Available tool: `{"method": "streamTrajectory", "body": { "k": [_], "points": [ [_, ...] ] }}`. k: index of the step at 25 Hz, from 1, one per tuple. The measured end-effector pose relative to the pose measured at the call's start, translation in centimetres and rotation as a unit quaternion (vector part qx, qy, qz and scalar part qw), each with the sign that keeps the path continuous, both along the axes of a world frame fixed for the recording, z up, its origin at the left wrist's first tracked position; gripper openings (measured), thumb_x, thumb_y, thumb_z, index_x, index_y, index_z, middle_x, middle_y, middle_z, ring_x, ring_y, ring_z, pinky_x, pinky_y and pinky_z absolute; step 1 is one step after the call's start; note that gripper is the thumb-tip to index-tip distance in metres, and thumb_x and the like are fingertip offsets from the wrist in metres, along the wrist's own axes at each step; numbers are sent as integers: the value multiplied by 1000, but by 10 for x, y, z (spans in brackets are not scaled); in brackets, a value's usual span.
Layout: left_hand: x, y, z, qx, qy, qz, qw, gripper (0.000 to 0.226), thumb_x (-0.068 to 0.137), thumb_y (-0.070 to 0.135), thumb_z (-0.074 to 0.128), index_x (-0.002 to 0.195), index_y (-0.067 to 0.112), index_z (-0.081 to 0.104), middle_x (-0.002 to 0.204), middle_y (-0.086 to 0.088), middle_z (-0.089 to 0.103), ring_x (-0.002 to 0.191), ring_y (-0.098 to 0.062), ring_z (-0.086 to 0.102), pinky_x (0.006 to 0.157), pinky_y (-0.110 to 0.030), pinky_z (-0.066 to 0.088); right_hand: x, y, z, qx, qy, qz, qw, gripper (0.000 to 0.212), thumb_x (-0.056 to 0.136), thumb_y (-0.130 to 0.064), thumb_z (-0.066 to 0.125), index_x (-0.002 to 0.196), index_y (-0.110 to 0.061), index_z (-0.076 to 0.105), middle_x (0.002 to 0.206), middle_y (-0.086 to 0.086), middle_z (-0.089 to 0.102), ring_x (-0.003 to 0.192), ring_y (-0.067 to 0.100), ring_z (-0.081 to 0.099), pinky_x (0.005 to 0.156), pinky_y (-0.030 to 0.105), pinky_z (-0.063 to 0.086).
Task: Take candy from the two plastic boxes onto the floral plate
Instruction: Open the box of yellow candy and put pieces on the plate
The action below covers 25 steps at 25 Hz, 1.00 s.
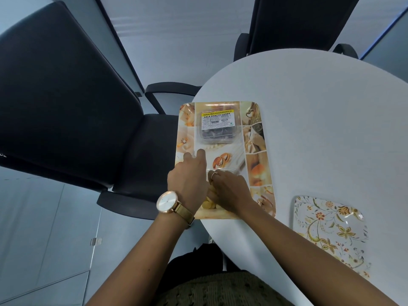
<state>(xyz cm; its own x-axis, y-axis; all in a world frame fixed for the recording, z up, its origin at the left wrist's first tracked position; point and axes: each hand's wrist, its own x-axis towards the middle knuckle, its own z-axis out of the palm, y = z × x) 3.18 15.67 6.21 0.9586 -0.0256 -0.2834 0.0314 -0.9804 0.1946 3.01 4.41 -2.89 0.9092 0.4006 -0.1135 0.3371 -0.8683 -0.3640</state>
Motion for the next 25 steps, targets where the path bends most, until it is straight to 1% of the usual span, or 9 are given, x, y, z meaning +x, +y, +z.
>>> {"method": "streamTrajectory", "body": {
  "k": [3, 8, 11, 12, 15, 19, 21, 23, 25],
  "points": [
    [0, 0, 0, 1, 3, -2, 1000, 52, 91, 12, 61, 138, 16, 40, 123, -13, 59, 91, -27, 66, 78, -33, 58, 2, 3, -3, 47, -30, -13, 998, 35, 94, -34, 54, 110, -4, 63, 105, 12, 74, 87, 31, 69, 80, 40, 58],
    [-2, 0, 0, 1, -4, -9, 1000, 51, 91, 10, 58, 138, 16, 40, 122, -13, 58, 90, -28, 66, 77, -33, 58, 0, 3, -14, 88, -59, -40, 994, 38, 94, -38, 51, 103, -7, 71, 97, 10, 77, 80, 28, 71, 75, 39, 60],
    [-3, -1, -3, 4, -12, -12, 1000, 47, 90, 8, 55, 134, 17, 40, 116, -12, 59, 85, -30, 67, 75, -38, 61, 3, 4, -8, 219, -37, -153, 963, 46, 91, -45, 49, 86, -7, 75, 79, 9, 77, 68, 25, 69, 65, 36, 57],
    [-2, -1, -3, 4, -15, -13, 1000, 45, 90, 8, 54, 132, 18, 40, 114, -12, 59, 82, -30, 67, 73, -40, 61, 3, 5, -3, 302, -10, -208, 930, 43, 90, -45, 52, 80, -9, 75, 73, 8, 76, 65, 22, 69, 65, 36, 56],
    [-2, -8, -4, 11, -28, -20, 999, 42, 90, 7, 50, 130, 17, 39, 110, -12, 59, 77, -33, 67, 69, -43, 60, 3, -7, 10, 503, 63, -362, 783, 34, 90, -33, 64, 61, -16, 71, 58, 0, 69, 57, 17, 65, 60, 29, 53],
    [-8, -33, -5, 44, -19, -63, 997, 42, 89, 4, 44, 130, 12, 38, 111, -15, 56, 83, -37, 66, 71, -40, 53, 5, -48, 18, 632, 175, -533, 535, 35, 86, -27, 69, 54, -15, 61, 50, 2, 58, 37, 16, 49, 35, 18, 36],
    [-9, -47, -5, 58, -2, -76, 995, 39, 89, 5, 44, 128, 11, 41, 115, -17, 53, 89, -38, 65, 66, -36, 41, 10, -44, 10, 650, 173, -568, 474, 39, 85, -24, 68, 49, -16, 55, 50, 2, 52, 33, 13, 43, 35, 16, 29],
    [-9, -57, -5, 64, 15, -78, 995, 37, 90, 6, 43, 126, 10, 44, 118, -18, 53, 96, -40, 63, 69, -36, 35, 12, -27, 6, 653, 123, -551, 504, 39, 88, -25, 65, 51, -13, 57, 52, 3, 54, 39, 15, 46, 40, 21, 34],
    [-6, -56, -5, 65, 15, -68, 995, 36, 91, 8, 44, 127, 10, 44, 118, -18, 54, 98, -40, 63, 69, -36, 38, 12, -10, 6, 644, 36, -499, 579, 39, 92, -19, 62, 54, -9, 62, 48, -3, 59, 45, 13, 53, 50, 25, 44]
  ]
}}
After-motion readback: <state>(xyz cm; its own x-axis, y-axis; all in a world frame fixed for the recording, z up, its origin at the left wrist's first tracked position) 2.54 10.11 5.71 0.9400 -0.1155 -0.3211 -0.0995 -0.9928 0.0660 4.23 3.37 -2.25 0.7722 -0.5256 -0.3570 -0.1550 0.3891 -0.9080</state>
